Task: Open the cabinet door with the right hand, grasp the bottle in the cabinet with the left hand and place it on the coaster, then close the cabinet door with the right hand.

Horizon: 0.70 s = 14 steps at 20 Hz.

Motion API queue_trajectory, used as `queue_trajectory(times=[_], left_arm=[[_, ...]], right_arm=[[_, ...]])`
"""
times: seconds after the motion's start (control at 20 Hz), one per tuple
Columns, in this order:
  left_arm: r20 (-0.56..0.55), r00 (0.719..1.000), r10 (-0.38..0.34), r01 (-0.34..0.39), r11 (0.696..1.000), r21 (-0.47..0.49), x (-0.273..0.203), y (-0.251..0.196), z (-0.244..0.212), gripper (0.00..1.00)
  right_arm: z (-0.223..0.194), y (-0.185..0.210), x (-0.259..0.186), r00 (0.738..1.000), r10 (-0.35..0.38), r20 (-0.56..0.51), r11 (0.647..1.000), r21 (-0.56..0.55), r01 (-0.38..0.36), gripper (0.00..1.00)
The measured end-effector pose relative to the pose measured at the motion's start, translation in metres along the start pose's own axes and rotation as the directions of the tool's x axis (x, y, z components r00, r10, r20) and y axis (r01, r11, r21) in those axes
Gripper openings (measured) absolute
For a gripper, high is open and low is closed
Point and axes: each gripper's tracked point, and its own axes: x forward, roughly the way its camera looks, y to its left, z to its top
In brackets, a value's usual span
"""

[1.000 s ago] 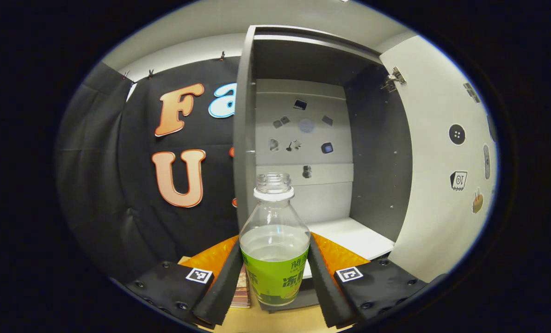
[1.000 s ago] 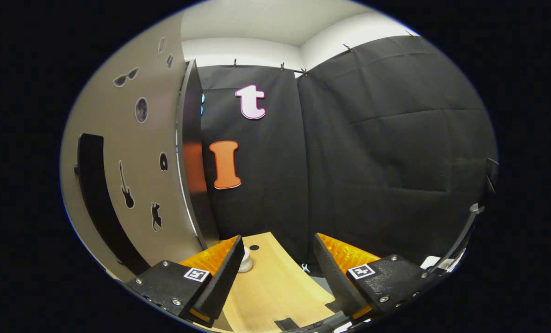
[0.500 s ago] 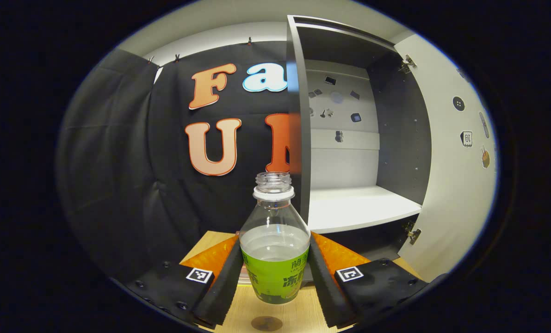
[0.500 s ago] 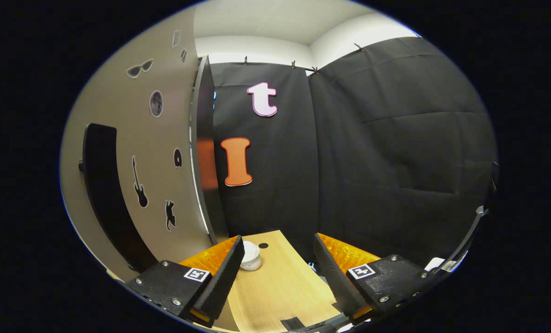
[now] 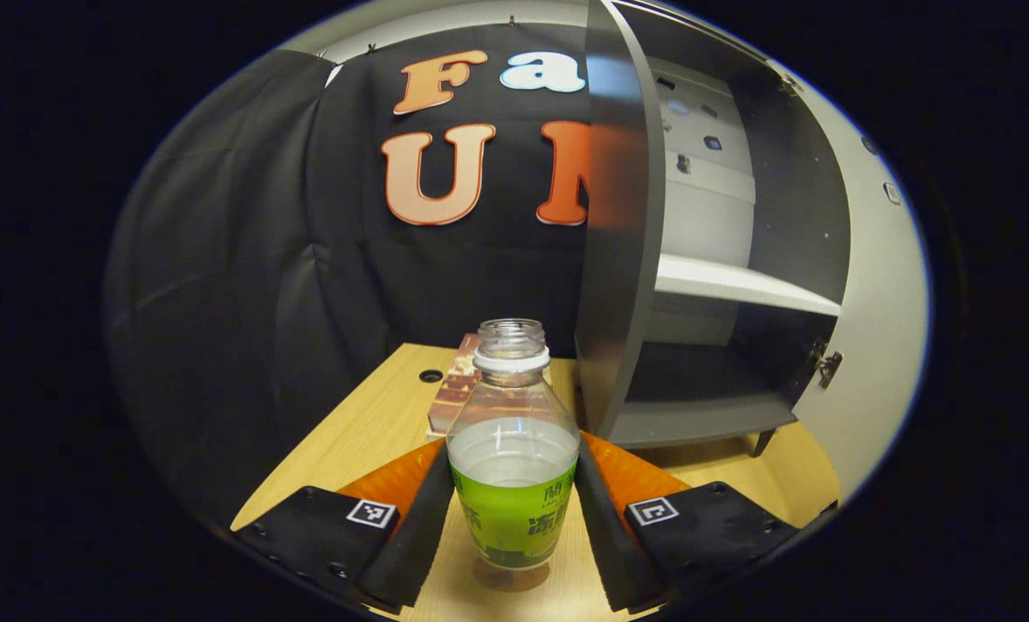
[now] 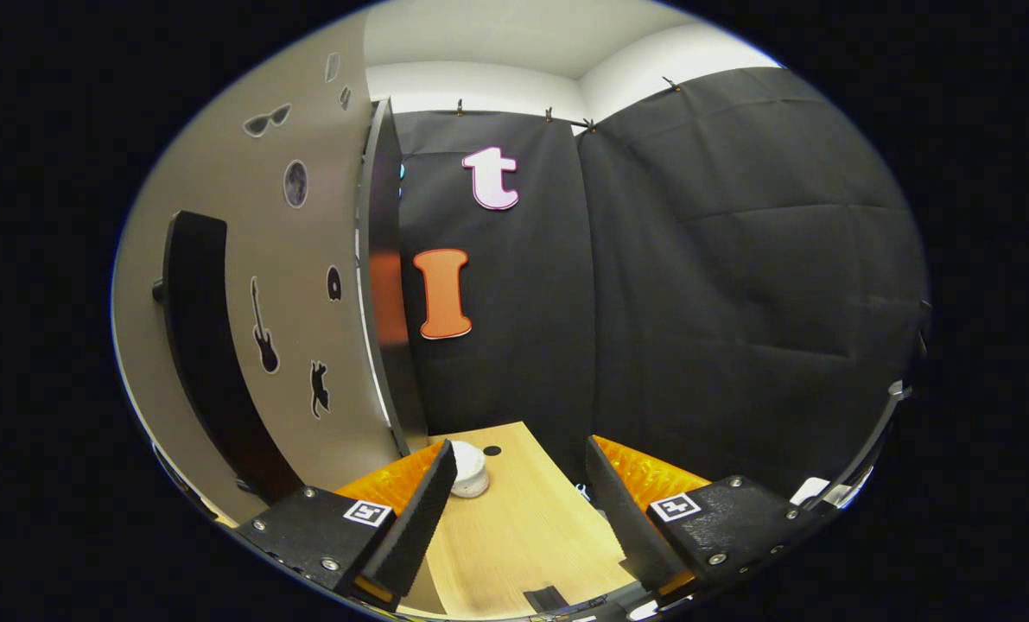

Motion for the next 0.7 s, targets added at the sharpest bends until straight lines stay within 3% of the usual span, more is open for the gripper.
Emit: queue_trajectory(times=[0.25,0.7], left_arm=[[-0.101,0.994,0.031,-0.031,0.999,0.008,0.019,0.007,-0.057,0.83],[-0.077,0.997,0.03,-0.033,0.999,-0.041,0.035,0.011,-0.072,0.83]], right_arm=[[-0.002,-0.003,-0.002,1.0,-0.019,-0.015,1.0,-0.006,0.019,0.93],[-0.002,-0.003,-0.005,0.999,-0.03,-0.032,0.999,-0.031,0.029,0.93]])
